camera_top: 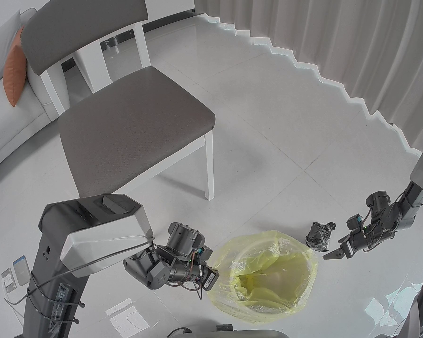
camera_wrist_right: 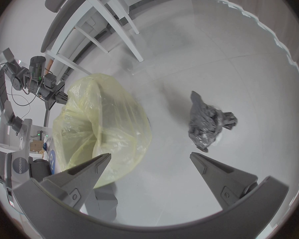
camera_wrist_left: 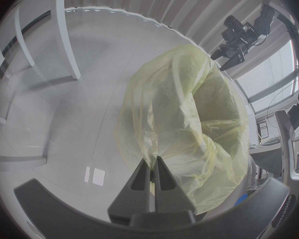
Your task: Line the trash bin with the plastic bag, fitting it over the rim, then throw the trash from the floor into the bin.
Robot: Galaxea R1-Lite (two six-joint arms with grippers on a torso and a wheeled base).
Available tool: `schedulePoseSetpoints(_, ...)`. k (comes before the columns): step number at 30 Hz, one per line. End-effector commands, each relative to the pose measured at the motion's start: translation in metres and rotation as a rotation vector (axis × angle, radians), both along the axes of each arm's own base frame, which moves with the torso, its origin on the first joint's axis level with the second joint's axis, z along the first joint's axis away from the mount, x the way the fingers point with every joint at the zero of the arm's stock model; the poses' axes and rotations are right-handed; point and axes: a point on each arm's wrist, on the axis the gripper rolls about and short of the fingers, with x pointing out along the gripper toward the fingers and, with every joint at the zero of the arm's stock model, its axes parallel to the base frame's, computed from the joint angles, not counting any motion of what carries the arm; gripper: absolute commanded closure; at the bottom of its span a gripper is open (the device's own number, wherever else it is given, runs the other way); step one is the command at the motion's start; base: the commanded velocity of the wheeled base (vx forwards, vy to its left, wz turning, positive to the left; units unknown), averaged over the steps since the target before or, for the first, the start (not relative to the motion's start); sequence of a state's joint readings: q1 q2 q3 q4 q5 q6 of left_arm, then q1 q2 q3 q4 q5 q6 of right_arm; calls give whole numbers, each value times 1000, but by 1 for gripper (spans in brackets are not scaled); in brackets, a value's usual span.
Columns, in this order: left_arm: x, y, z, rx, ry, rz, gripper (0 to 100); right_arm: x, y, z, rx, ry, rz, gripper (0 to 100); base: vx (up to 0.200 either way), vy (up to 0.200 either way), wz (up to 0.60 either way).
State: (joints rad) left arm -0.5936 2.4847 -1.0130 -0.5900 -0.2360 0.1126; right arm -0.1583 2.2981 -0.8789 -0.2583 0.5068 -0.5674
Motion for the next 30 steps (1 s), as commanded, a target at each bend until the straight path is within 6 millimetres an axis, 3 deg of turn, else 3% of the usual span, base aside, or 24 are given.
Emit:
schedulePoseSetpoints(1,-6,5,-2,-22,-4,17,100,-11,-11,17,-6,-40,-20,0,0,0,0)
schedulePoseSetpoints(3,-6,4,-4,-37,-1,32,100,-13,-14,21,-8,-51,-24,0,0,0,0)
schedulePoseSetpoints(4,-6,3,-5,-45,11,47,0,-14,-15,25,7,-70,-22,0,0,0,0)
schedulePoseSetpoints(11,-6,9,0,-62,22,93,0,-19,-18,37,41,-121,-20,0,0,0,0)
schedulePoseSetpoints(18,-2,16,13,-133,-54,146,0,-22,-20,34,33,-166,-31,0,0,0,0)
schedulePoseSetpoints(24,1,30,11,-118,-62,200,0,-28,-24,30,33,-173,-47,0,0,0,0)
schedulePoseSetpoints(29,-12,46,11,-104,-82,197,0,-32,-26,28,61,-181,-40,0,0,0,0)
schedulePoseSetpoints(30,-23,52,15,-115,-110,175,0,-34,-25,28,61,-186,-39,0,0,0,0)
